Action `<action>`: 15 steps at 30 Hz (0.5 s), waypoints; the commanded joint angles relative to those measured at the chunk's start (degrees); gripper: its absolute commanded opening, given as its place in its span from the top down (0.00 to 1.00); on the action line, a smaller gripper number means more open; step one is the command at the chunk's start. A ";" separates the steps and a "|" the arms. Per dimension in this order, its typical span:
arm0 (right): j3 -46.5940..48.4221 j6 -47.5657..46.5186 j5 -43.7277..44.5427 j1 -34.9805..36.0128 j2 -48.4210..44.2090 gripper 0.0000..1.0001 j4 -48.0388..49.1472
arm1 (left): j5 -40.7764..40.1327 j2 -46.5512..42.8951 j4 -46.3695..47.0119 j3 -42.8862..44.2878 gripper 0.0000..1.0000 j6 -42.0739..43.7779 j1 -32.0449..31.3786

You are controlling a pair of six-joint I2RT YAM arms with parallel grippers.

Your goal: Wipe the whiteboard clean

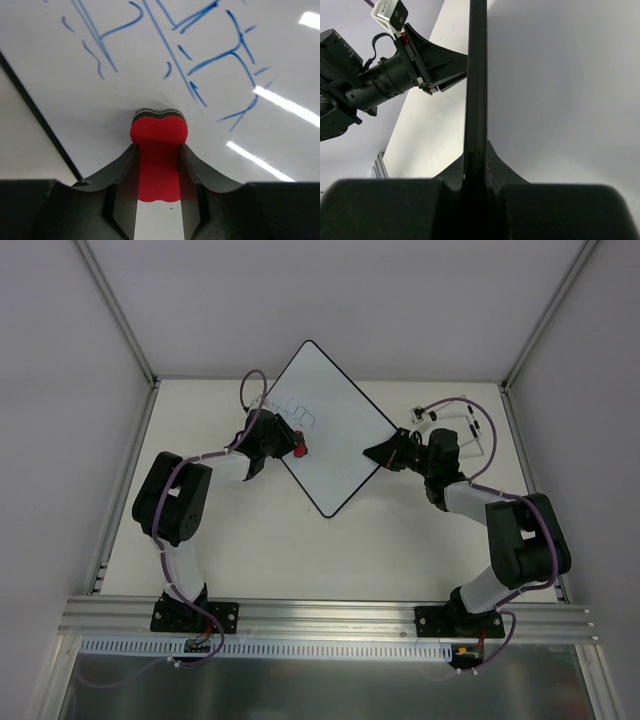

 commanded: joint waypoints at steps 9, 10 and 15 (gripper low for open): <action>1.52 0.47 -17.71 3.98 -2.39 1.00 8.80 | 1.47 4.47 -6.06 -3.78 1.00 -0.17 1.96; 1.44 0.38 -17.62 3.98 -2.22 1.00 8.80 | 2.00 4.38 -6.06 -3.69 1.00 -0.34 1.61; 1.78 0.55 -17.53 3.89 -1.69 0.99 9.07 | 2.88 3.24 -5.97 -2.64 1.00 -1.31 -3.04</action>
